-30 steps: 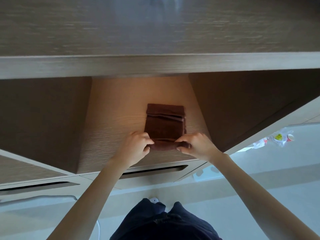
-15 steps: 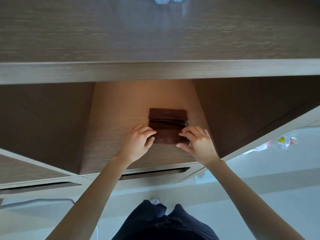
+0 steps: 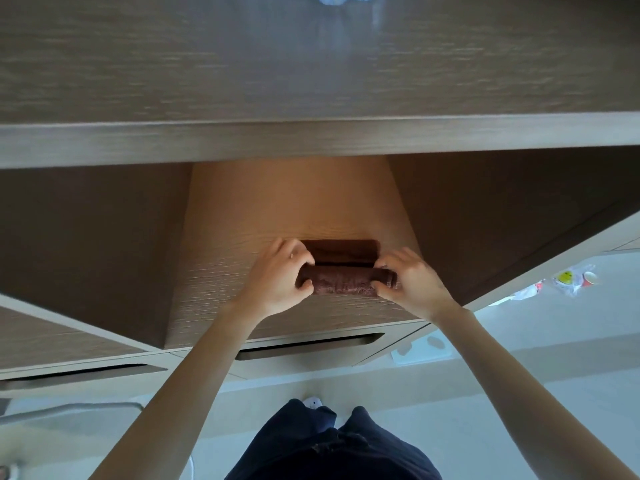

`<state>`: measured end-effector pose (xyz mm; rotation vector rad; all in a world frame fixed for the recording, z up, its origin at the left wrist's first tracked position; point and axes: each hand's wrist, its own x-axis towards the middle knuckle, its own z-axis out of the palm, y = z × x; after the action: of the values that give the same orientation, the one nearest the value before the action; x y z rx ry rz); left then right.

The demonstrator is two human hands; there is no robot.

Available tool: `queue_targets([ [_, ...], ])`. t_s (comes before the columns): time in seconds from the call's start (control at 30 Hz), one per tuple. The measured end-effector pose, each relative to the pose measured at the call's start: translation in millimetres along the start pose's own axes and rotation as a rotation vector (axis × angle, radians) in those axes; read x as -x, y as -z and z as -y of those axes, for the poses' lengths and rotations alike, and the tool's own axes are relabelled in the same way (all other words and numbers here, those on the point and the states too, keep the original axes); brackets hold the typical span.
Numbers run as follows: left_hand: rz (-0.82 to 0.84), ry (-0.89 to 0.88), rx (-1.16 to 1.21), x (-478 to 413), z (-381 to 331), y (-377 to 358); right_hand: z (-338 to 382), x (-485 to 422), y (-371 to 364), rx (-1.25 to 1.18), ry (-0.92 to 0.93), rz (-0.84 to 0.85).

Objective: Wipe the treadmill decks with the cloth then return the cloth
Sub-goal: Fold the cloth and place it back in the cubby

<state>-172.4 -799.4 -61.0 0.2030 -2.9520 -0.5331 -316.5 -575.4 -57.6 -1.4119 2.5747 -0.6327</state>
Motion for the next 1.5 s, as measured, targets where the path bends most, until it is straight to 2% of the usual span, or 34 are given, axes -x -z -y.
queue_targets([
  [0.03,-0.021,-0.032,-0.039,0.2,0.9,-1.5,1.2,-0.4,-0.7,0.049,0.084,-0.042],
  [0.1,0.014,-0.08,-0.034,0.7,7.0,-2.4,1.6,-3.2,-0.2,0.03,0.125,0.019],
  [0.23,0.165,-0.065,0.07,-2.5,16.6,-1.6,1.3,-10.4,3.0,-0.121,-0.099,0.212],
  [0.37,0.149,0.098,0.195,-19.7,18.0,-1.3,-1.0,-29.9,9.2,-0.175,-0.203,0.2],
  [0.5,0.074,0.239,0.26,-37.2,17.5,-1.4,-7.0,-50.5,10.7,-0.313,-0.318,0.101],
  [0.6,-0.008,0.364,0.302,-45.4,17.2,-6.7,-6.7,-61.5,3.2,-0.178,-0.356,0.062],
  [0.77,0.014,0.515,0.191,-49.1,15.7,-10.0,1.3,-64.5,-4.1,0.12,-0.465,0.022],
  [0.8,-0.054,0.474,0.103,-46.0,15.5,-9.1,1.1,-59.7,-3.4,0.164,-0.408,-0.05],
  [0.87,-0.197,0.231,-0.011,-39.7,11.6,-10.2,2.4,-45.9,-3.3,0.187,-0.189,-0.197],
  [0.93,-0.174,-0.054,-0.06,-33.3,4.3,-17.5,7.3,-33.2,-9.3,0.218,0.019,-0.184],
  [0.97,-0.117,-0.135,-0.107,-30.1,1.9,-24.6,9.7,-28.6,-14.9,0.246,0.079,-0.137],
  [1.03,-0.005,-0.136,-0.166,-24.2,3.0,-37.3,13.4,-22.8,-25.8,0.295,0.074,-0.019],
  [1.13,0.05,-0.083,-0.116,-22.8,13.4,-45.8,5.6,-23.0,-34.1,0.358,-0.024,0.094],
  [1.33,-0.036,-0.114,-0.121,-19.3,22.0,-40.0,-4.0,-18.8,-27.6,0.347,0.026,0.03],
  [1.5,0.017,-0.057,-0.099,-21.2,20.5,-35.8,-6.6,-27.4,-27.0,0.349,-0.005,0.058],
])
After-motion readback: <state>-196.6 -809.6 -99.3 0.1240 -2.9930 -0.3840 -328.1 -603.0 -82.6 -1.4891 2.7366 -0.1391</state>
